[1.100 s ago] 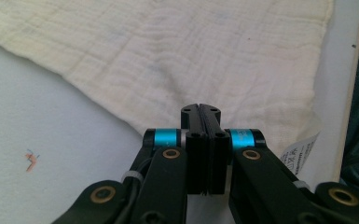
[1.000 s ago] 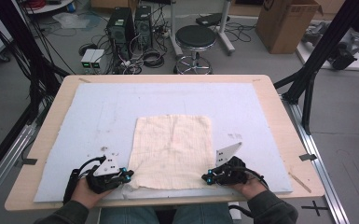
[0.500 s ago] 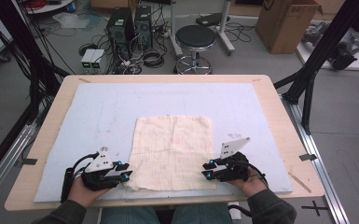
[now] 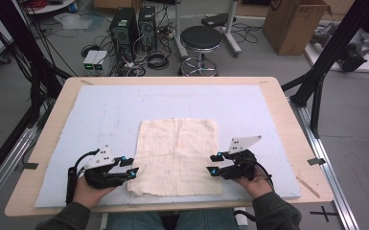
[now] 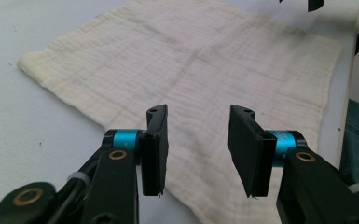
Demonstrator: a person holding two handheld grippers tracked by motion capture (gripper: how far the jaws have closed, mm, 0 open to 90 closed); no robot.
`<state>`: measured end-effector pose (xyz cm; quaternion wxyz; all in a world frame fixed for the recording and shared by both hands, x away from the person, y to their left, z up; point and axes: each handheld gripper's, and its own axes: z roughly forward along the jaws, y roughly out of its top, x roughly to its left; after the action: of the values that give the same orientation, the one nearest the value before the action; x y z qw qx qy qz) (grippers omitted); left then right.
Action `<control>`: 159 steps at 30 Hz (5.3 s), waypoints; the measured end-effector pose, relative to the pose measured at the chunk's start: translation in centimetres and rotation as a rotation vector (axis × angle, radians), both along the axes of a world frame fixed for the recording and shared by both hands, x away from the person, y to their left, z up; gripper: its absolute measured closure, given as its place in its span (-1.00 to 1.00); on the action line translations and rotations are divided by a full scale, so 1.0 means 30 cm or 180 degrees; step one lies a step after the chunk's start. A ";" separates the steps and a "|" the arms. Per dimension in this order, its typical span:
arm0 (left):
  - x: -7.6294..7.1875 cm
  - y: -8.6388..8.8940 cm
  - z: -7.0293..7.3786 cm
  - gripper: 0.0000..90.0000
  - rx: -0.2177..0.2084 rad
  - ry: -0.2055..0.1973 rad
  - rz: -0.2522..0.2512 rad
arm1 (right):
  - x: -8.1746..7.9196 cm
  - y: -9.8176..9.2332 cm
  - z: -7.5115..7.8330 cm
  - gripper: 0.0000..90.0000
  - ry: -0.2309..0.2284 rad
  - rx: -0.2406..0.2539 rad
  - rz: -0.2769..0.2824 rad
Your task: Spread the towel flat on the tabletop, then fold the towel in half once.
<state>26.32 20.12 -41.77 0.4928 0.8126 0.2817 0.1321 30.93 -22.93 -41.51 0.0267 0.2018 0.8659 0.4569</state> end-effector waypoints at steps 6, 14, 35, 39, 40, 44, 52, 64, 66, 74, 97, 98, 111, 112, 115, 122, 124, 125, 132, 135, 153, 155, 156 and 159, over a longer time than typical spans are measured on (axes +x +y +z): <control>0.011 0.006 0.011 0.21 -0.0075 -0.0047 0.0052 | 0.027 0.010 0.005 0.00 -0.0029 0.0009 -0.0121; 0.025 0.002 0.015 0.13 -0.0068 -0.0086 0.0131 | 0.045 0.018 0.012 -0.12 -0.0037 0.0024 -0.0234; 0.059 -0.021 0.025 -0.02 -0.0052 -0.0112 0.0255 | 0.092 0.030 0.037 -0.34 -0.0139 0.0077 -0.0408; 0.066 -0.025 0.030 -0.04 -0.0052 -0.0123 0.0276 | 0.104 0.047 0.041 -0.36 -0.0150 0.0074 -0.0397; 0.068 -0.026 0.031 -0.04 -0.0053 -0.0126 0.0276 | 0.108 0.049 0.041 -0.36 -0.0167 0.0070 -0.0397; 0.076 -0.030 0.038 -0.05 -0.0069 -0.0127 0.0296 | 0.116 0.059 0.045 -0.36 -0.0172 0.0086 -0.0381; 0.092 -0.038 0.045 -0.08 -0.0071 -0.0130 0.0324 | 0.128 0.079 0.053 -0.36 -0.0160 0.0082 -0.0372; 0.111 -0.035 0.044 -0.09 -0.0021 -0.0122 0.0356 | 0.143 0.087 0.050 -0.36 -0.0148 0.0082 -0.0363; 0.114 -0.034 0.043 -0.09 -0.0019 -0.0123 0.0363 | 0.146 0.088 0.052 -0.36 -0.0147 0.0093 -0.0365; 0.124 -0.035 0.041 -0.09 0.0006 -0.0083 0.0366 | 0.152 0.096 0.048 -0.36 -0.0136 0.0066 -0.0349; 0.320 -0.052 0.068 0.01 -0.0027 0.0164 0.0590 | 0.340 0.056 0.080 -0.20 0.0099 -0.0179 -0.0707; 0.329 -0.051 0.068 0.02 -0.0039 0.0168 0.0625 | 0.351 0.055 0.083 -0.16 0.0070 -0.0179 -0.0729; 0.483 -0.020 -0.011 0.18 0.0001 0.0370 0.1185 | 0.496 0.015 0.036 0.14 0.0282 -0.0241 -0.1112; 0.488 -0.019 -0.015 0.20 0.0008 0.0377 0.1207 | 0.502 0.016 0.029 0.16 0.0291 -0.0242 -0.1122; 0.514 -0.033 -0.018 0.22 0.0112 0.0425 0.1210 | 0.516 0.022 0.010 0.18 0.0299 -0.0252 -0.1152; 0.567 -0.064 -0.056 0.19 0.0256 0.0563 0.1298 | 0.542 0.017 -0.031 0.24 0.0401 -0.0308 -0.1272; 0.576 -0.074 -0.069 0.18 0.0320 0.0606 0.1313 | 0.546 0.013 -0.035 0.25 0.0402 -0.0335 -0.1280; 0.579 -0.079 -0.075 0.20 0.0323 0.0611 0.1332 | 0.553 0.005 -0.047 0.26 0.0467 -0.0357 -0.1328; 0.583 -0.092 -0.076 0.60 0.0406 0.0593 0.1367 | 0.562 0.010 -0.069 0.51 0.0546 -0.0411 -0.1318; 0.581 -0.094 -0.075 0.88 0.0403 0.0609 0.1318 | 0.561 0.012 -0.068 0.68 0.0522 -0.0446 -0.1312; 0.576 -0.034 0.043 0.95 0.0119 0.0324 0.1408 | 0.562 0.036 0.040 0.88 0.0312 -0.0207 -0.1248; 0.577 -0.021 0.061 0.95 0.0083 0.0292 0.1440 | 0.563 0.036 0.050 0.88 0.0275 -0.0170 -0.1244; 0.577 -0.016 0.068 0.95 0.0090 0.0285 0.1438 | 0.563 0.036 0.059 0.88 0.0265 -0.0138 -0.1257; 0.574 -0.007 0.082 0.95 0.0026 0.0258 0.1421 | 0.564 0.032 0.078 0.88 0.0239 -0.0071 -0.1266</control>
<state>43.55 19.91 -39.33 0.4364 0.7367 0.4736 0.2063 47.87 -21.97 -39.18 0.0863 0.3855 0.8144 0.4252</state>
